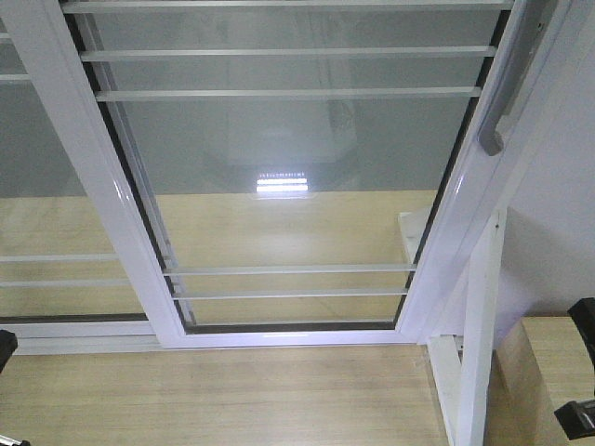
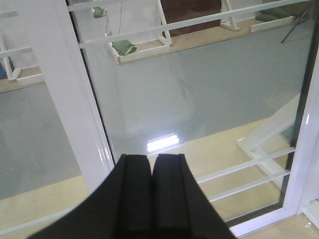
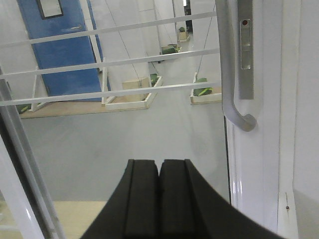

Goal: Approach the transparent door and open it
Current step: 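Approach the door and stop facing its silver handle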

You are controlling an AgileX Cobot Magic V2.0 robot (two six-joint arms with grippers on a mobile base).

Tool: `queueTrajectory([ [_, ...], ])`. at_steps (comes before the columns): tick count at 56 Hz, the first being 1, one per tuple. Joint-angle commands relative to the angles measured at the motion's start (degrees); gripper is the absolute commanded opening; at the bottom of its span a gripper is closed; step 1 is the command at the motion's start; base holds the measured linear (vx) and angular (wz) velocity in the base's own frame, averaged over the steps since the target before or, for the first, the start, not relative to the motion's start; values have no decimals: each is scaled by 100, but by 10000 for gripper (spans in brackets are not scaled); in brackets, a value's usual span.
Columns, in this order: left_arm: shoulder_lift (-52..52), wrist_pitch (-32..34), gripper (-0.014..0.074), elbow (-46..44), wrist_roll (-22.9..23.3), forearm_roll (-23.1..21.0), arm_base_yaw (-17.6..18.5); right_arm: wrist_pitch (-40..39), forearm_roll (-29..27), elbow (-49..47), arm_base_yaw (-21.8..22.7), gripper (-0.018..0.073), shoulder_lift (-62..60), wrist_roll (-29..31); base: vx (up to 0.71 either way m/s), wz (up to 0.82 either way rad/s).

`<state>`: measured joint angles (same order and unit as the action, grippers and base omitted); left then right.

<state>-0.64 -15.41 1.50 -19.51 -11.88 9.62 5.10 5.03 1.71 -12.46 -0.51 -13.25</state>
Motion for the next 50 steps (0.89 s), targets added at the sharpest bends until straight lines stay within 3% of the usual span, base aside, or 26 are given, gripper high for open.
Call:
queueTrajectory([
  [1,-77,471,3,-113,48,-41,7,-455,34,14,7,-1,-90,55,2,3],
  [50,-77,471,3,-113,48,-41,8,-455,34,14,7,-1,-84,55,0,0],
])
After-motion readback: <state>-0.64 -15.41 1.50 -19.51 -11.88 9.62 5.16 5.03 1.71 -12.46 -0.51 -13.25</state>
